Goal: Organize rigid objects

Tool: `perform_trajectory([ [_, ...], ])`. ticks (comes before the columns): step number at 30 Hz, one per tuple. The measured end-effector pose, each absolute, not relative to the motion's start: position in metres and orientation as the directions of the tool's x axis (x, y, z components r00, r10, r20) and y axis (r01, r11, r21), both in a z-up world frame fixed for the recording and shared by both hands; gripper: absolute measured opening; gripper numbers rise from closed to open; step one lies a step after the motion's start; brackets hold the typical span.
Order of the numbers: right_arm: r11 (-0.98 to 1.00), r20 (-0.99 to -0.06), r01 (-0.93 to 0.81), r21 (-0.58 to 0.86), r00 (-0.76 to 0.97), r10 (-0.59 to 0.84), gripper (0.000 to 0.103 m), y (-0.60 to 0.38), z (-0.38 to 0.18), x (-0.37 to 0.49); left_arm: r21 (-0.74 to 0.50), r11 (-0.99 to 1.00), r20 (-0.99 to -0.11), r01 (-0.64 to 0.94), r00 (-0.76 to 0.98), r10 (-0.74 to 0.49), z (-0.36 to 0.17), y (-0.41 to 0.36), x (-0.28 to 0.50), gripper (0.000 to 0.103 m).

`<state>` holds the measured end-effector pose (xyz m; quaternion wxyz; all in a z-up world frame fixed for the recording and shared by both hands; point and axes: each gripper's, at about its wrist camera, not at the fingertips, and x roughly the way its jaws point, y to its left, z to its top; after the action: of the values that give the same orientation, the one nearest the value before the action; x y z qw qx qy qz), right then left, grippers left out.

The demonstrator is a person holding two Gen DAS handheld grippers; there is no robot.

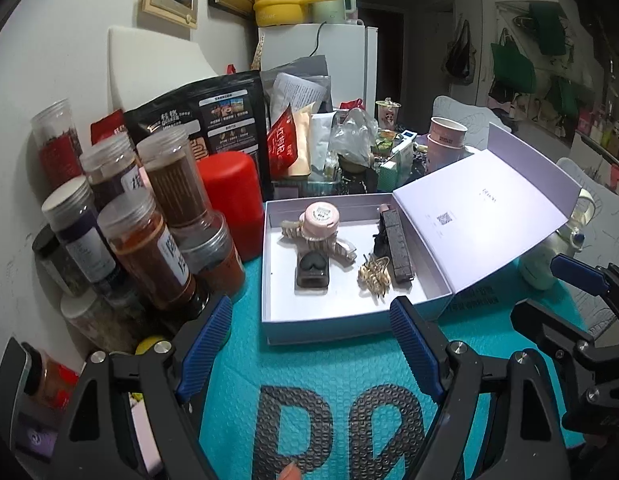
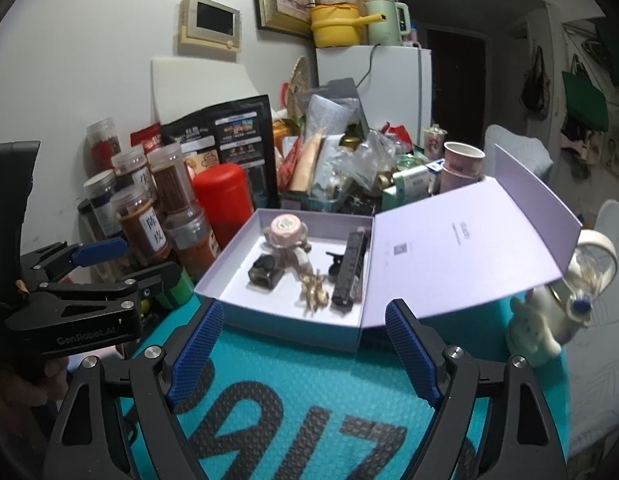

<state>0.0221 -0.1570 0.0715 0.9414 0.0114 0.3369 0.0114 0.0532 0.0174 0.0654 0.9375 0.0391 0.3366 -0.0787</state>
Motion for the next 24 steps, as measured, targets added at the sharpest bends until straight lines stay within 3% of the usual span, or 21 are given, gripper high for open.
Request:
perform_trajectory([
  [24, 0.999, -0.665, 0.013, 0.036, 0.746, 0.014, 0.084, -0.156, 0.058, 0.015, 0.02, 0.982, -0.662, 0.19, 0.738, -0.13, 0.052, 0.014, 0.041, 0.081],
])
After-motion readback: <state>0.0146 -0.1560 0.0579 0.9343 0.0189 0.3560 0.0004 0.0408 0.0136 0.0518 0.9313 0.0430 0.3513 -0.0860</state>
